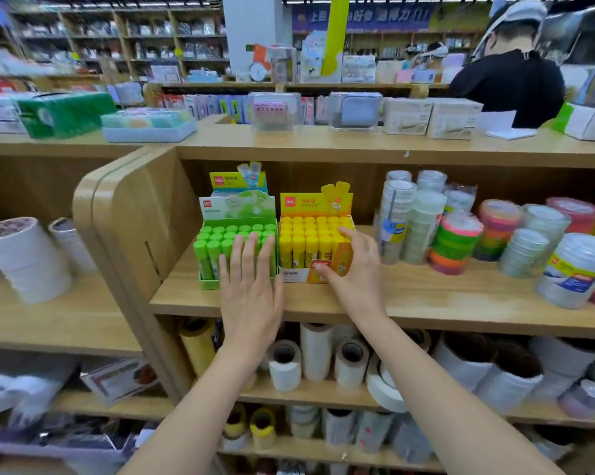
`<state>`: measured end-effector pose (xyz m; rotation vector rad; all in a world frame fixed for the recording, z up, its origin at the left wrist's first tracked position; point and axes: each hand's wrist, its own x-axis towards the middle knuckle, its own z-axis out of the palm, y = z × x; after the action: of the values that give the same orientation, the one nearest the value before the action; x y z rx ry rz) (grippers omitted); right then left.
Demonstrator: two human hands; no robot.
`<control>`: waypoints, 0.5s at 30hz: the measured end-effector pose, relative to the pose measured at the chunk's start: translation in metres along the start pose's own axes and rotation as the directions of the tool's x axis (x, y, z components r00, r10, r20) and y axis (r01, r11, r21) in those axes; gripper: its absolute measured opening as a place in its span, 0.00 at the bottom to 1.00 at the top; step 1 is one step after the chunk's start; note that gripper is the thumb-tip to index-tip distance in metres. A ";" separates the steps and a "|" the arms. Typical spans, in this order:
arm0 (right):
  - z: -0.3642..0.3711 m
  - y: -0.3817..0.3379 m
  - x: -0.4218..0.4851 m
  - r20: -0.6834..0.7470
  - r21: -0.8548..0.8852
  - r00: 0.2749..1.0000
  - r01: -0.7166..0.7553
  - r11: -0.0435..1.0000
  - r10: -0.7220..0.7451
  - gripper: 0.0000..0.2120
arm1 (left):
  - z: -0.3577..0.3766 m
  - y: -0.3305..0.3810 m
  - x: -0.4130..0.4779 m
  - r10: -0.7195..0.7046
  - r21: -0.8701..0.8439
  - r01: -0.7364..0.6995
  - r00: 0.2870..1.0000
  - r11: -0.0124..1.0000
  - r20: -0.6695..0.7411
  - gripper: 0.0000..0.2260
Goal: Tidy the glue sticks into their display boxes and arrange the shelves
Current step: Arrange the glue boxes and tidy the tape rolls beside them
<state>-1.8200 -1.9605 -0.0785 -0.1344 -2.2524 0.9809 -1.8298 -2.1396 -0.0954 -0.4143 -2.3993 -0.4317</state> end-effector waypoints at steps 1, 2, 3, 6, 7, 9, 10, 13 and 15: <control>0.005 -0.001 0.003 -0.009 0.000 1.000 -0.007 1.000 0.007 0.35 | 0.000 -0.006 0.001 0.000 -0.007 0.000 1.000 1.000 -0.008 0.25; 0.011 -0.002 0.006 -0.016 0.002 1.000 -0.012 1.000 0.012 0.35 | 0.000 -0.011 0.003 -0.007 -0.014 0.007 1.000 1.000 -0.016 0.25; 0.017 -0.004 0.008 -0.022 0.004 1.000 -0.014 1.000 0.014 0.35 | 0.001 -0.016 0.004 -0.013 -0.017 0.013 1.000 1.000 -0.020 0.24; 0.032 -0.010 0.011 -0.021 0.006 1.000 -0.017 1.000 0.018 0.35 | 0.001 -0.027 0.008 -0.021 -0.009 0.021 1.000 1.000 -0.013 0.25; 0.035 -0.012 0.012 -0.014 0.002 1.000 -0.018 1.000 0.018 0.35 | 0.000 -0.030 0.008 -0.023 -0.013 0.023 1.000 1.000 -0.009 0.25; 0.038 -0.016 0.014 0.011 0.001 1.000 -0.010 1.000 0.010 0.35 | 0.000 -0.033 0.008 -0.023 -0.030 0.022 1.000 0.999 -0.014 0.25; 0.037 -0.016 0.014 0.032 0.012 0.999 -0.005 1.000 0.004 0.36 | 0.000 -0.034 0.008 -0.023 -0.046 0.022 0.999 0.999 -0.022 0.25; 0.028 -0.016 0.009 0.099 0.063 0.995 -0.008 0.998 0.002 0.39 | -0.005 -0.023 0.007 -0.018 -0.122 0.011 0.998 0.992 -0.056 0.26; 0.017 -0.013 0.000 0.044 0.078 0.998 0.032 0.996 -0.035 0.37 | -0.007 -0.004 0.007 0.047 -0.183 -0.061 0.996 0.981 -0.082 0.25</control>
<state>-1.8282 -1.9805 -0.0778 -0.0406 -2.2469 1.0612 -1.8323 -2.1447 -0.0863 -0.5342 -2.2752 -0.6387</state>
